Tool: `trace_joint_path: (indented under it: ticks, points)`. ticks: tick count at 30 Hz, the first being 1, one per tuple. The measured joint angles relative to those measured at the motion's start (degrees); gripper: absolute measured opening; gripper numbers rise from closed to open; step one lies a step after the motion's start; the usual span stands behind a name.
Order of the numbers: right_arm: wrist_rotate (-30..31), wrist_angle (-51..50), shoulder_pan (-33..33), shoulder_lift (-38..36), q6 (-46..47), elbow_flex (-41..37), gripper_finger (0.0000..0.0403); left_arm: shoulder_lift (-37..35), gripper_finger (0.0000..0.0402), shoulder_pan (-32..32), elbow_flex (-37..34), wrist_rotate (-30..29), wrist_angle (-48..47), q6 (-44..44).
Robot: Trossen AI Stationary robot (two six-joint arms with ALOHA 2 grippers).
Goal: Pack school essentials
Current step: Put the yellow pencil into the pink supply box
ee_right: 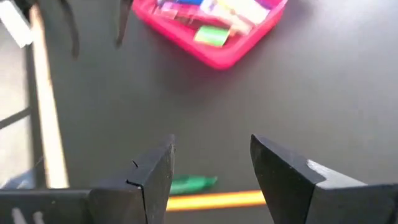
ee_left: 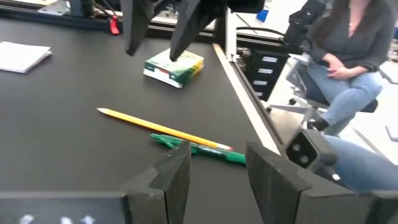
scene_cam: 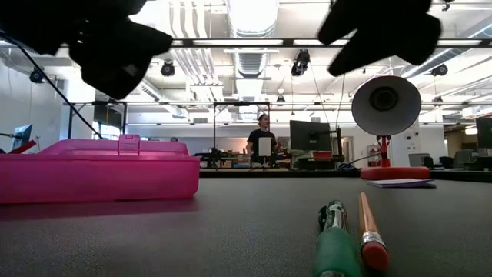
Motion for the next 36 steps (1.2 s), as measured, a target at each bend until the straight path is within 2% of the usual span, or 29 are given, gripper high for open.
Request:
trace_joint_path:
  ticks: [7,9,13,17,20,29,31,36]
  points:
    - [-6.7,-0.2,0.8,0.0,-4.1,0.0,0.0201,0.0,0.0136,-2.3,0.0,0.0,-0.1,0.1]
    - [-5.7,-1.0,0.8,0.1,2.4,0.0,0.0201,0.0,0.0136,-2.6,0.0,0.0,-0.2,0.1]
    - [-1.8,-3.6,0.2,0.7,23.4,-0.3,0.0201,0.0,0.0136,-3.2,0.0,0.0,-0.2,0.1]
    - [-2.0,-4.6,0.0,2.4,33.3,-0.3,0.0201,0.0,0.0136,-3.3,0.0,0.0,-0.2,0.6]
    - [-2.9,-4.0,0.0,4.2,36.4,0.0,0.0201,0.0,0.0136,-3.3,0.0,0.0,-0.2,1.8]
    - [-4.8,-11.1,0.0,7.6,34.3,4.7,0.0201,0.0,0.0136,-3.3,0.0,0.0,0.0,2.5]
    - [-4.7,-11.2,0.0,8.0,29.0,5.7,0.0201,0.0,0.0136,-3.3,0.0,0.0,0.0,4.6]
    - [-6.6,-11.2,0.0,9.0,6.9,7.9,0.0201,0.0,0.0136,-3.3,0.0,0.0,0.8,8.0]
